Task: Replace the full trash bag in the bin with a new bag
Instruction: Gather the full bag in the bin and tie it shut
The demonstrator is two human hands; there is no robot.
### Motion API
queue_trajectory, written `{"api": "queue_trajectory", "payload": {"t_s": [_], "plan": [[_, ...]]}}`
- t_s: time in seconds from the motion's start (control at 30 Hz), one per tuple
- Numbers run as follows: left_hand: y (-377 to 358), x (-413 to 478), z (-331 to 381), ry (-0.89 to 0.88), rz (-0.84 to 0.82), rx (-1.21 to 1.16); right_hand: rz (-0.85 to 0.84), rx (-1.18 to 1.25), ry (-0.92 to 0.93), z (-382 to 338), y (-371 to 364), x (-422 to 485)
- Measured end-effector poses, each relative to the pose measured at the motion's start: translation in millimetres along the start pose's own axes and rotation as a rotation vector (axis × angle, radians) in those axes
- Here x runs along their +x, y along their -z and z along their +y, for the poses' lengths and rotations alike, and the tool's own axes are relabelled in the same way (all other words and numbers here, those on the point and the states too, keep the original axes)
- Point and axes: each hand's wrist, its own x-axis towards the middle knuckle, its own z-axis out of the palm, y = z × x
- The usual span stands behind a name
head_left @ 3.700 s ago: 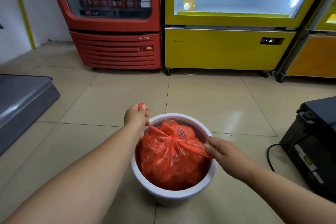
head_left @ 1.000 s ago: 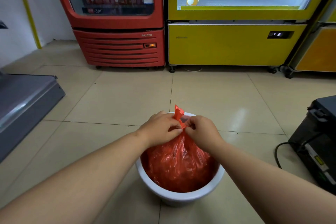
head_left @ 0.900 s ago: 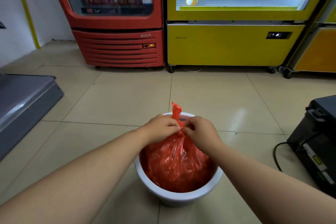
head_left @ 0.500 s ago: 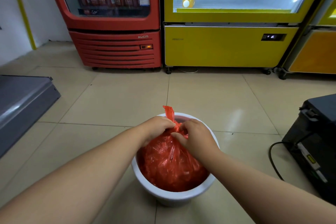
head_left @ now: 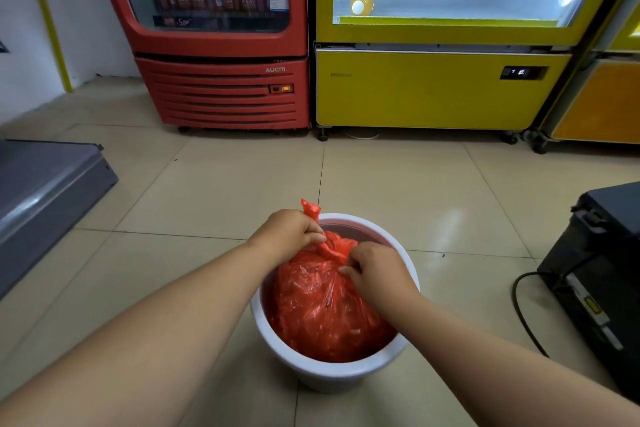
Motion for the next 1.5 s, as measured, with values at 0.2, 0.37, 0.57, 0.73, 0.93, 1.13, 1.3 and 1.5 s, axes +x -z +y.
{"api": "queue_trajectory", "payload": {"t_s": [0.2, 0.37, 0.57, 0.73, 0.93, 1.13, 1.3, 1.5], "plan": [[-5.9, 0.6, -2.6, 0.004, 0.075, 0.149, -0.11, -0.082, -0.002, 7.9, 0.8, -9.2], [-5.7, -1.3, -8.8, 0.069, 0.048, 0.007, -0.179, -0.073, -0.013, 8.5, 2.7, -5.7], [12.8, -13.2, -30.3, 0.153, 0.224, -0.238, -0.063, 0.057, -0.064, 8.2, 5.7, 12.2], [-1.0, -41.8, -46.4, 0.658, 0.165, -0.24, -0.234, -0.029, -0.051, 0.0, 2.5, 24.1], [-10.3, -54.1, -44.4, 0.782, 0.125, -0.774, -0.29, -0.151, -0.012, -17.5, -4.1, 21.9], [-10.7, -54.6, -45.0, 0.772, 0.129, -0.818, -0.325, -0.153, -0.068, -25.0, -3.6, 24.0], [-12.4, -53.8, -44.2, 0.759, 0.084, -0.831, -0.364, -0.149, -0.062, -22.8, 12.1, 24.5], [-9.6, -50.2, -47.5, 0.787, 0.037, -0.878, -0.397, -0.148, -0.129, -23.9, 43.0, 33.0]]}}
